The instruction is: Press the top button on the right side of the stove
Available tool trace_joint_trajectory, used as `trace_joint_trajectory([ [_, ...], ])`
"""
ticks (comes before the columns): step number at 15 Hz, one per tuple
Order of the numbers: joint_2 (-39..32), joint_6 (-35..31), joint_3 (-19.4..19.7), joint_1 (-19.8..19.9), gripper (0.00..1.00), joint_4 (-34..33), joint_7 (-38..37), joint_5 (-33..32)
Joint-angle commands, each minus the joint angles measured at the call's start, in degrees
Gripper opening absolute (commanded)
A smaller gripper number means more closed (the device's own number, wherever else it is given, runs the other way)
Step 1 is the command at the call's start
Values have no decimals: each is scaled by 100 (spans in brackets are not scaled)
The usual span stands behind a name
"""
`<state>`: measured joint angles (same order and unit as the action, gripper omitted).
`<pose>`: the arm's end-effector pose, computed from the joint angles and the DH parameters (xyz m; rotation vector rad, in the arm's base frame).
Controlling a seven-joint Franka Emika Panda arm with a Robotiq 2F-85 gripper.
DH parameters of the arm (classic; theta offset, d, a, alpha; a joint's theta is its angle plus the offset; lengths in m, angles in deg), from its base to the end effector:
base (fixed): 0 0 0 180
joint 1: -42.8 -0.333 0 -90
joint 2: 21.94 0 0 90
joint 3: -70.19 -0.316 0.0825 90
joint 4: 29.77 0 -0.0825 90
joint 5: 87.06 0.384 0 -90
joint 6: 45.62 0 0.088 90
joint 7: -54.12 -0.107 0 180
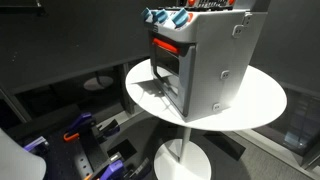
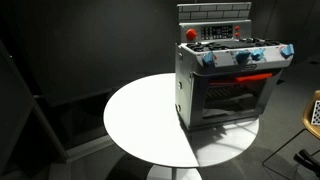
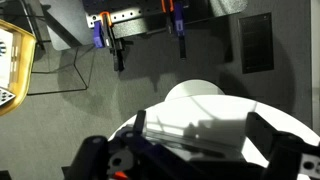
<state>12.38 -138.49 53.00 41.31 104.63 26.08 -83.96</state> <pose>0.3365 0.1351 0.5262 2.9587 -0.3451 -0.1389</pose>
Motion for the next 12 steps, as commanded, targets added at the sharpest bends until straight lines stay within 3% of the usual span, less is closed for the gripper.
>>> trace_joint_trajectory([
  [1,-18,9,66,-84,100,-11,-38,-37],
  [6,-97,-161,95,2,100,-210,-42,-189],
  [12,-444,-916,395,217,100,-780,15,-438],
])
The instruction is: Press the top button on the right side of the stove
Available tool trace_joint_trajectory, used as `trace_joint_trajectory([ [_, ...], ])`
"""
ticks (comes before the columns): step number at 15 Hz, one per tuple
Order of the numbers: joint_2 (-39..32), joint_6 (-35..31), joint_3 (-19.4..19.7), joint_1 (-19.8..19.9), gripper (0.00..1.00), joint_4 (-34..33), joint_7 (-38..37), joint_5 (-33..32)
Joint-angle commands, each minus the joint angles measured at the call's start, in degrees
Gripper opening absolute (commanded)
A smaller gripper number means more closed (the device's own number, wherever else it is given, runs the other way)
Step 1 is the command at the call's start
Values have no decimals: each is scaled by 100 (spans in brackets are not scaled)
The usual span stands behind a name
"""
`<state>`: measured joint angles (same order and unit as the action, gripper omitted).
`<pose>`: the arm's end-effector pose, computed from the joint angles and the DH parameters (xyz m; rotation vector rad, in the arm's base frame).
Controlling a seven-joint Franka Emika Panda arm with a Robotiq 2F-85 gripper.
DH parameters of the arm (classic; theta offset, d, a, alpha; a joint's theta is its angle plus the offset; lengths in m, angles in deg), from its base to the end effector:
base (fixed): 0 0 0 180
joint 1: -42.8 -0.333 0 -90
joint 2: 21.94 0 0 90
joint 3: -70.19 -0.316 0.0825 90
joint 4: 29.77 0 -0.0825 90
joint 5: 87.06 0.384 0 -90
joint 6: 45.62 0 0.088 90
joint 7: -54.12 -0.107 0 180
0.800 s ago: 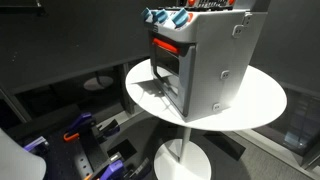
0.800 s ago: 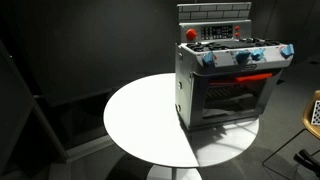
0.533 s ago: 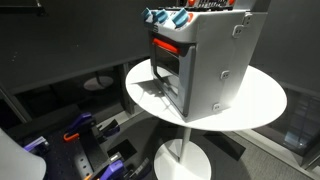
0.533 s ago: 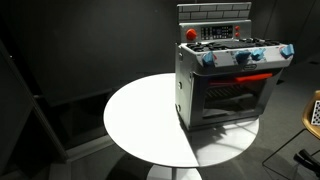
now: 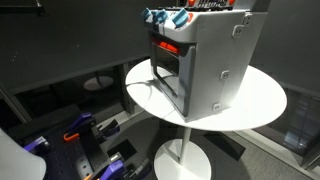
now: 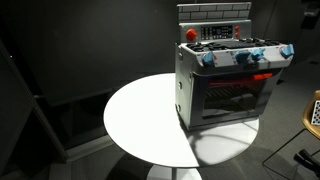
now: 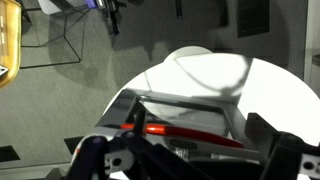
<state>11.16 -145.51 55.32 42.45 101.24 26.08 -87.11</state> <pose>0.3667 0.1167 0.5596 2.9880 -0.3951 0.1016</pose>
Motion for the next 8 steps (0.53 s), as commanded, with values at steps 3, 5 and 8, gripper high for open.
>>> trace_joint_trajectory([
  [3,-616,-596,349,232,100,-738,59,-242],
  [5,-833,-847,439,338,100,-915,52,-432],
  [8,-1166,-1237,580,483,100,-1133,10,-731],
])
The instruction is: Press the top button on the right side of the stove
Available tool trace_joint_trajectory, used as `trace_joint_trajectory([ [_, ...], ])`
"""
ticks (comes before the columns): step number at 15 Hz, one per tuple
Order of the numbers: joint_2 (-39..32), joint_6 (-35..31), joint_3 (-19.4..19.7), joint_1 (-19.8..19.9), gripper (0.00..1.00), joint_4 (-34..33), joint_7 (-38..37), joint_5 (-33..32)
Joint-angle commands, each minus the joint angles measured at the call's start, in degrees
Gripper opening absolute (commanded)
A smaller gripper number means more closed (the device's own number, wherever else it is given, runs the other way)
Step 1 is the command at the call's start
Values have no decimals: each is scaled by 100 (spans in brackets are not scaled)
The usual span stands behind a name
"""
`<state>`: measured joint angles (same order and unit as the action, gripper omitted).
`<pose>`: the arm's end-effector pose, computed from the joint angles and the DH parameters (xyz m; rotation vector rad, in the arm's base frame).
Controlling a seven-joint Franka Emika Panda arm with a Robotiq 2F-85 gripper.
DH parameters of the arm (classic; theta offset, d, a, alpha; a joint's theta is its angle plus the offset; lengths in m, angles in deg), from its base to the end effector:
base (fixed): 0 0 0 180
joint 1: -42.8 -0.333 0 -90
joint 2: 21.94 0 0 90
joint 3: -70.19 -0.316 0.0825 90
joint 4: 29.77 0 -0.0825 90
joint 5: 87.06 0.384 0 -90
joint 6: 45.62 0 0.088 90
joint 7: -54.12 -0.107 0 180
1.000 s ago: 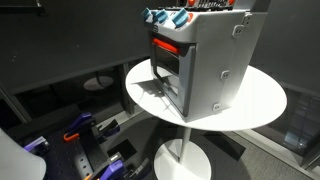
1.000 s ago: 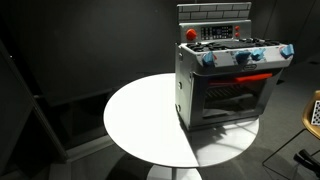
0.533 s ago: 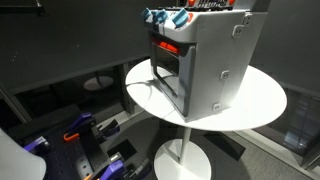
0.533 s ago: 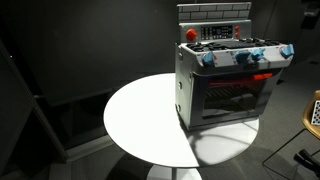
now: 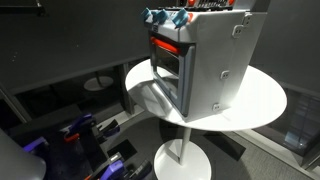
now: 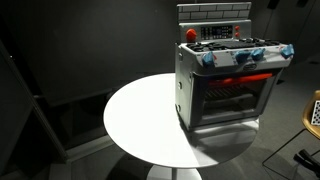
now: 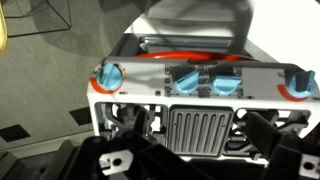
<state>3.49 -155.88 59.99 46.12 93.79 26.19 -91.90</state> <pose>0.4370 0.0592 0.5923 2.9804 -0.5352 0.3680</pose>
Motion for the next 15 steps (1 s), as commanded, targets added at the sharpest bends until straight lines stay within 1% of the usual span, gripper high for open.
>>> trace_joint_trajectory([
  [1,-519,-307,167,160,100,-460,-11,-334],
  [7,-1226,-726,495,297,100,-857,-46,-641],
  [15,-2041,-818,873,298,100,-1506,-181,-1097],
])
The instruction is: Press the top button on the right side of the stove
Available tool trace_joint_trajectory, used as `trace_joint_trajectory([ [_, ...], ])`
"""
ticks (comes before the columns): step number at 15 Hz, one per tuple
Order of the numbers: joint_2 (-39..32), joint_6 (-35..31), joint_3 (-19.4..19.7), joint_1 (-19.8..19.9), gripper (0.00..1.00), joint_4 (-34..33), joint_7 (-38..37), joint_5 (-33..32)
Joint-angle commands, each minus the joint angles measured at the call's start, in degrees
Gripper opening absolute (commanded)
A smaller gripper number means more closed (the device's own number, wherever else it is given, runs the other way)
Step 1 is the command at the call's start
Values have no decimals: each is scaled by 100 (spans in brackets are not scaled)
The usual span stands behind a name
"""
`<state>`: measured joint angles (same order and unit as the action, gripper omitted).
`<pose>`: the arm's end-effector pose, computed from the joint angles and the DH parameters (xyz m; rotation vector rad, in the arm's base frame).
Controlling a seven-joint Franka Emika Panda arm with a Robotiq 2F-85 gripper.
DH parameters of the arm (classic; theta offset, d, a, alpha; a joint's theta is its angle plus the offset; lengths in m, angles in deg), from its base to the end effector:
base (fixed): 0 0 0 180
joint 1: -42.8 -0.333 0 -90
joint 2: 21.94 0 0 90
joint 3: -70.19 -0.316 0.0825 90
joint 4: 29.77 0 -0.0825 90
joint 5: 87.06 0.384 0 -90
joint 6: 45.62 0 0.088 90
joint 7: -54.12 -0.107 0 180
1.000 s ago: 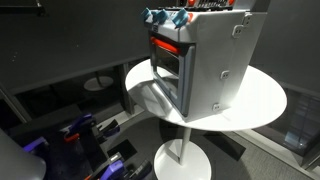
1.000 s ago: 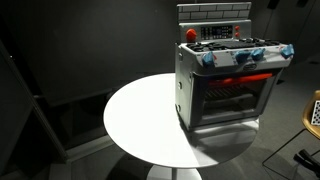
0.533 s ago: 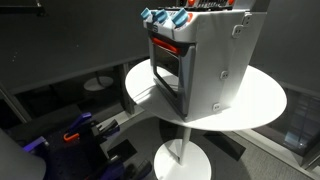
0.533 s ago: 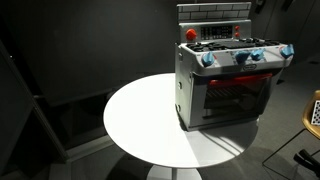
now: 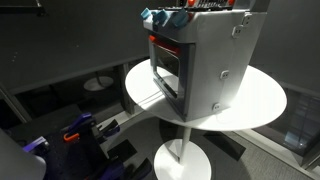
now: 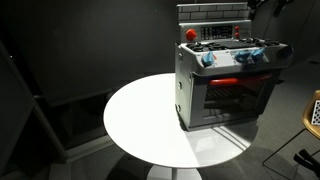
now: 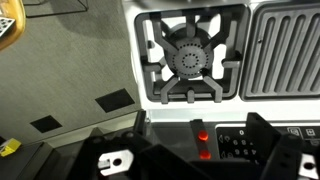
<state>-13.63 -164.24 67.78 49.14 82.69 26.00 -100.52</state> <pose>0.5388 -0.0479 0.5635 2.8608 -0.6885 0.4345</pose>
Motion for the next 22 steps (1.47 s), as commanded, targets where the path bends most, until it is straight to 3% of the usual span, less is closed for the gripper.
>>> trace_joint_trajectory([
  [1,-420,13,136,-8,100,-469,-185,-307],
  [22,-1880,90,663,-267,100,-1832,-67,-256],
])
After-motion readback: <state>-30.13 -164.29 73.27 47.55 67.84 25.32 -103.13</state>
